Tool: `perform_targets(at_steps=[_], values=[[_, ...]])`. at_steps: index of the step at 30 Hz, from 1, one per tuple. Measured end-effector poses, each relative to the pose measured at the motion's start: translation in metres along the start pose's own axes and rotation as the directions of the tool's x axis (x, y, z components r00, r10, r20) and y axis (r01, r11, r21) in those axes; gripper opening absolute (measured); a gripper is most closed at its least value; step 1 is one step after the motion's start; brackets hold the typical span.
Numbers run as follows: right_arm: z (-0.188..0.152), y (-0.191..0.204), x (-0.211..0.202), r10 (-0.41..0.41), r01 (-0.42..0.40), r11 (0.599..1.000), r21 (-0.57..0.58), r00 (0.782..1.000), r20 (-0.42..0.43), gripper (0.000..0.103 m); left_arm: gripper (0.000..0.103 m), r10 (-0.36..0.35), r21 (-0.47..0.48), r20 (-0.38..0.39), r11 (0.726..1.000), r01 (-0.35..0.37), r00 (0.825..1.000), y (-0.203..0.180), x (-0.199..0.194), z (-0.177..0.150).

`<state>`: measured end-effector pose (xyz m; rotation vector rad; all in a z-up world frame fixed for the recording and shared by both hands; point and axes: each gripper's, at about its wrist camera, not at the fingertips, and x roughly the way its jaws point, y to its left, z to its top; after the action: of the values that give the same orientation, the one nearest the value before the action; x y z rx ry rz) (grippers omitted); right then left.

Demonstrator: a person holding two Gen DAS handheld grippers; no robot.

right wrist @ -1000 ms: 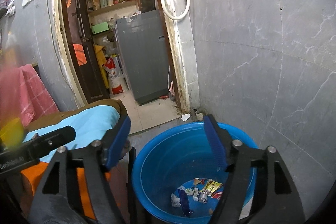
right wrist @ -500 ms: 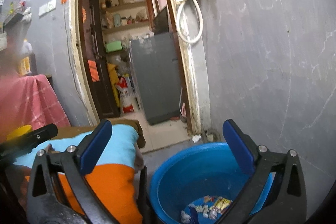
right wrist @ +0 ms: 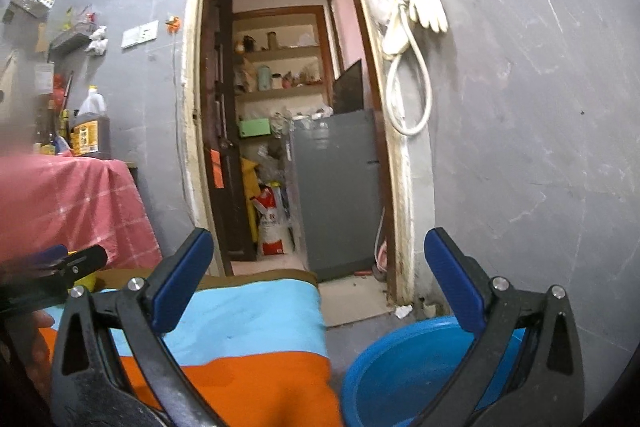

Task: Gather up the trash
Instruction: 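Move both tools back over the potato slice and onion piece, then close the left gripper on the purple onion piece while the right lowers around the potato slice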

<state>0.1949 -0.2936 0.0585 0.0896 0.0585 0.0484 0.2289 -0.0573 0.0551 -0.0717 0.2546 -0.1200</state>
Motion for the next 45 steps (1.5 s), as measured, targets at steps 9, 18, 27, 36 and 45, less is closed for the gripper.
perform_targets(at_steps=[9, 18, 27, 36, 45], values=[[-0.007, 0.036, 0.004, 0.041, -0.041, 0.997, -0.060, 0.999, -0.002, 0.103, 0.099, 0.136, 0.034, 0.063, 0.990, -0.138, 0.989, 0.048, -0.010, -0.005], [-0.013, 0.083, 0.013, 0.180, -0.179, 0.971, -0.156, 0.984, -0.011, 0.103, 0.099, 0.174, 0.051, 0.051, 0.983, -0.177, 0.983, 0.085, -0.009, -0.018], [-0.034, 0.127, 0.062, 0.179, -0.258, 0.920, -0.294, 0.946, -0.270, 0.103, 0.099, 0.139, 0.047, -0.058, 0.990, -0.136, 0.989, 0.101, 0.011, -0.022], [-0.060, 0.132, 0.099, 0.185, -0.351, 0.908, -0.230, 0.827, -0.531, 0.103, 0.098, 0.088, 0.014, -0.255, 0.996, -0.087, 0.963, 0.106, 0.044, -0.030], [-0.085, 0.152, 0.123, 0.221, -0.496, 0.846, -0.197, 0.661, -0.717, 0.091, 0.067, 0.014, 0.010, -0.406, 1.000, -0.011, 0.914, 0.102, 0.070, -0.040]])
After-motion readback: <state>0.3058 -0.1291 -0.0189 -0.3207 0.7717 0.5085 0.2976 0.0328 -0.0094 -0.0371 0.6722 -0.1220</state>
